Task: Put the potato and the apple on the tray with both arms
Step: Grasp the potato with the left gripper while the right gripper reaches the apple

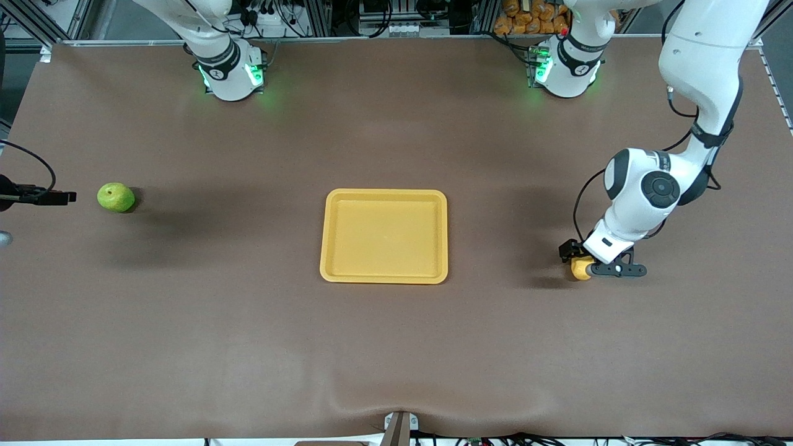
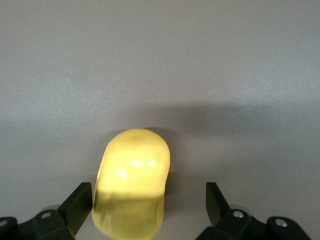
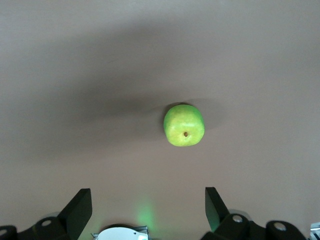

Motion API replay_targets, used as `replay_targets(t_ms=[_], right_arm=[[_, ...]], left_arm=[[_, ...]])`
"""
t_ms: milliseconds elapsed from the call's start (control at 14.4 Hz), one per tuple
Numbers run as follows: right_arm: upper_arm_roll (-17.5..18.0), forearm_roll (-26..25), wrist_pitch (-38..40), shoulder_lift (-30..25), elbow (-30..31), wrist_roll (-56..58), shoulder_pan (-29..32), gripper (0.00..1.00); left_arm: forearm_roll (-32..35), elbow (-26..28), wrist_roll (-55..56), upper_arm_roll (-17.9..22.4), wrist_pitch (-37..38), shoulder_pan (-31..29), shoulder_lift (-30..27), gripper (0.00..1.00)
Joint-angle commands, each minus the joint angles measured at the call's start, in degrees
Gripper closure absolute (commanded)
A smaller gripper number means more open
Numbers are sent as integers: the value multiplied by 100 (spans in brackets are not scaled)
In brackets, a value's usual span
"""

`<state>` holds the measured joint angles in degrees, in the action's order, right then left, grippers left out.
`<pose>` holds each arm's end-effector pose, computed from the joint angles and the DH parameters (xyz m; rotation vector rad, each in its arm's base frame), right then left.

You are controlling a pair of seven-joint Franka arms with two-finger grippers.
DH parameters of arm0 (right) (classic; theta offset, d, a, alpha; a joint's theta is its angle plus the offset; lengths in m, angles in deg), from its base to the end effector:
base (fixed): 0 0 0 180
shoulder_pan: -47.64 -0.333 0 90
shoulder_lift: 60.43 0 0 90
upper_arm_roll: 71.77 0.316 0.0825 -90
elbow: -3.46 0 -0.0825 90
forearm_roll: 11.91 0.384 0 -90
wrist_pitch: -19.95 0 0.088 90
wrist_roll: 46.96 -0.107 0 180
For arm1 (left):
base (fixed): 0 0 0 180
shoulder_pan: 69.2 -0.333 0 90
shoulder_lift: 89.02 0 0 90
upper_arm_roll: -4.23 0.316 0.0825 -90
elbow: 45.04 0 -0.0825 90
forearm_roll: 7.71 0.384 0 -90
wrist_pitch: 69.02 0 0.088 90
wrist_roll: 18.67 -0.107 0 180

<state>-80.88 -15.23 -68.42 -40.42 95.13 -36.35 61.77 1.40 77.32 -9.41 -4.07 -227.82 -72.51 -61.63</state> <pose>0.5630 -0.2380 0.4063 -3.0472 0.3240 0.6497 0.5846 -0.0576 0.1966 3.1139 -0.0740 0.2586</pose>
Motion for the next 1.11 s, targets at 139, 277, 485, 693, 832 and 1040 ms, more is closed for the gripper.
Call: replay_targets(t_ms=[139, 277, 485, 693, 832, 1040], right_arm=[[94, -72, -512, -103, 693, 2, 221, 0], [85, -72, -837, -103, 983, 2, 335, 0], [85, -72, -1163, -103, 1247, 2, 380, 0], [77, -72, -1743, -94, 1599, 54, 564, 0], [77, -72, -1998, -77, 1757, 54, 591, 0], [77, -64, -2560, -59, 2100, 72, 678, 0]], left_arm=[[187, -19, 58, -14, -151, -56, 144, 12], [353, -19, 67, 3, -142, -56, 144, 79], [688, -1, 111, 12, -90, -65, -13, 100], [688, -63, 164, -5, 164, -48, -242, 100], [688, -281, 190, -32, 620, -30, -383, 100], [688, -931, 348, -41, 1691, 171, -383, 100]])
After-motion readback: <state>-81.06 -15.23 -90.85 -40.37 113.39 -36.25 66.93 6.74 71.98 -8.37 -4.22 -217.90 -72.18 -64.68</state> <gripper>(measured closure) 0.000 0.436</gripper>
